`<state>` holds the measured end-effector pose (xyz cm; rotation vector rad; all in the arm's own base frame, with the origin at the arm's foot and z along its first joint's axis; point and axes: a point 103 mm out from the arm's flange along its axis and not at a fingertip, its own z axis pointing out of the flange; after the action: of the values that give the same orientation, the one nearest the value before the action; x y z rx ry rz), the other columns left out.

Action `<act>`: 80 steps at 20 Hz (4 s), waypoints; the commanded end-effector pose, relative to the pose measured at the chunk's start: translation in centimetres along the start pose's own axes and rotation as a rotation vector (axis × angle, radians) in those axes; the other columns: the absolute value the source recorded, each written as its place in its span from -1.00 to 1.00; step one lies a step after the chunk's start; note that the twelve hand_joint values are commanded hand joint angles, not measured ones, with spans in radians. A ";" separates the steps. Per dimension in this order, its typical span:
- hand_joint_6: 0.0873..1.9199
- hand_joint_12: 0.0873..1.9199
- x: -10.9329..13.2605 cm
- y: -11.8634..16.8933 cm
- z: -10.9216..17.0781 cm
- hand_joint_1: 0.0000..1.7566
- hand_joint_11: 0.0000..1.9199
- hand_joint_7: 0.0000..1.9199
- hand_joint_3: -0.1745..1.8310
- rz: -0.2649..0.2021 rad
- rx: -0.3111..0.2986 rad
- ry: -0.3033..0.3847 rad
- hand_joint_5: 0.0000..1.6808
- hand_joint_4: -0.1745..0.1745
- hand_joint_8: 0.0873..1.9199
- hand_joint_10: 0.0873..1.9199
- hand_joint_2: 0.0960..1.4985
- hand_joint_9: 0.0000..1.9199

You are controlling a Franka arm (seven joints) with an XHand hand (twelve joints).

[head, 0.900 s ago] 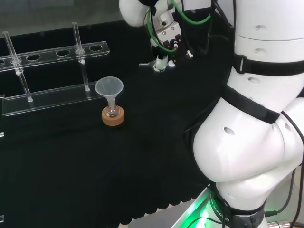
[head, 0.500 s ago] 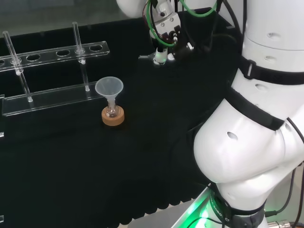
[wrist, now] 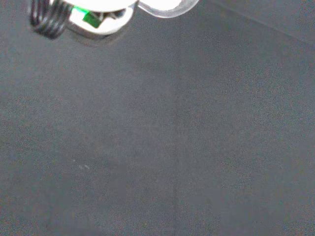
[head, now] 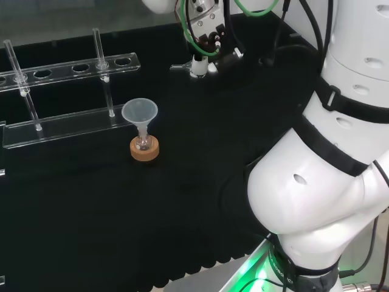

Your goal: Pour all the NaCl from the weighing funnel into the round-bottom flask.

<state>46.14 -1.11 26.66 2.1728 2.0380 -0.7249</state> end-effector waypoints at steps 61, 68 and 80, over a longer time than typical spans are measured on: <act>-0.35 0.21 10.1 -8.7 -2.8 0.26 -0.40 -0.52 -0.26 0.007 0.123 -0.351 0.48 1.00 -0.36 -0.56 -0.12 -0.19; -0.35 0.21 10.4 -8.8 -3.3 0.26 -0.39 -0.52 -0.26 0.011 0.123 -0.390 0.48 1.00 -0.36 -0.56 -0.12 -0.19; -0.35 0.20 11.2 -8.9 -3.9 0.26 -0.38 -0.52 -0.26 0.032 0.135 -0.461 0.49 1.00 -0.36 -0.56 -0.13 -0.19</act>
<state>38.70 11.60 27.98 1.8778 1.7791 -1.2392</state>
